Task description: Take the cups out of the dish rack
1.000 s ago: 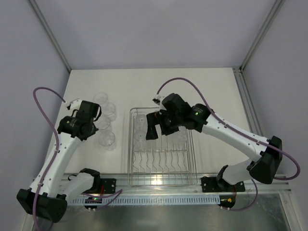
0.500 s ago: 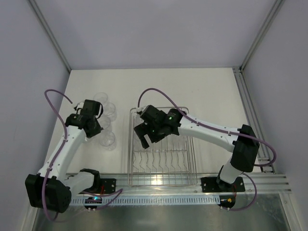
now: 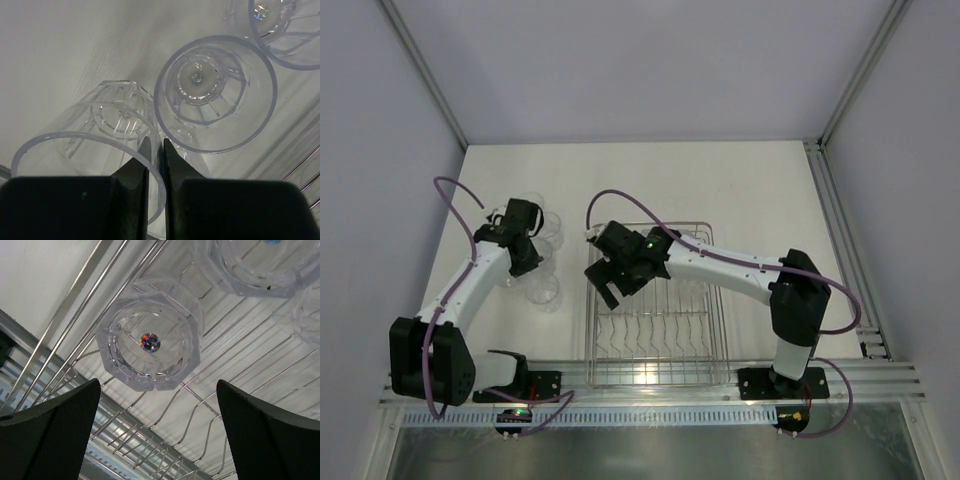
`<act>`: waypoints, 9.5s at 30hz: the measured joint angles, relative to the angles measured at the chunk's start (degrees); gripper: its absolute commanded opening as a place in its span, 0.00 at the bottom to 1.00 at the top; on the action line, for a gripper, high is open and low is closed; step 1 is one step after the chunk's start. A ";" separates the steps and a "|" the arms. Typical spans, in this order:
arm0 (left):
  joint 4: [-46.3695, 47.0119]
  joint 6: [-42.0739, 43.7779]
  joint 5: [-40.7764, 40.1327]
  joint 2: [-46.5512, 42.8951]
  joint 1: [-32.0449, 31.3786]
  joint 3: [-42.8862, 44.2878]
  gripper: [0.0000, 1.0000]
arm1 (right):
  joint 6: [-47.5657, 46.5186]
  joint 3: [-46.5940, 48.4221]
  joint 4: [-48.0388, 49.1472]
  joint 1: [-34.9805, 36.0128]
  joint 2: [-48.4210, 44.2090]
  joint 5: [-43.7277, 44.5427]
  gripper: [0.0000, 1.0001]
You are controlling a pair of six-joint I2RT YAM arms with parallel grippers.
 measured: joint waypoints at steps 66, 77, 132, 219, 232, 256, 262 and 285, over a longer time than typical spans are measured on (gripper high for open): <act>39.76 -19.54 67.21 -28.04 -8.79 -10.16 0.78 | 51.45 -34.95 58.01 -28.44 -29.00 -49.96 0.04; 46.49 -21.07 60.54 -20.22 -17.99 -10.08 0.69 | 52.70 -34.91 59.78 -28.41 -28.85 -50.42 0.04; 0.74 9.14 9.79 12.87 10.78 19.96 0.00 | -2.25 -17.40 -5.01 -20.37 -21.92 3.41 1.00; 53.53 -31.87 68.54 -24.57 -6.64 -13.53 0.82 | 52.94 -38.84 73.05 -28.39 -25.99 -55.52 0.04; 59.65 -37.48 64.41 -19.26 -13.09 -13.35 0.68 | 52.74 -38.58 74.23 -28.44 -25.57 -56.63 0.04; 36.52 -26.47 48.65 -15.82 -12.61 -0.68 0.00 | 37.51 -34.84 54.73 -28.83 -26.91 -55.89 1.00; 14.36 -15.37 31.04 -14.53 -9.18 13.03 0.00 | 30.21 -33.99 43.87 -29.44 -29.77 -54.23 1.00; -24.70 -10.73 -10.10 -15.19 10.38 9.70 0.00 | 15.37 -31.67 23.96 -29.68 -32.52 -48.48 1.00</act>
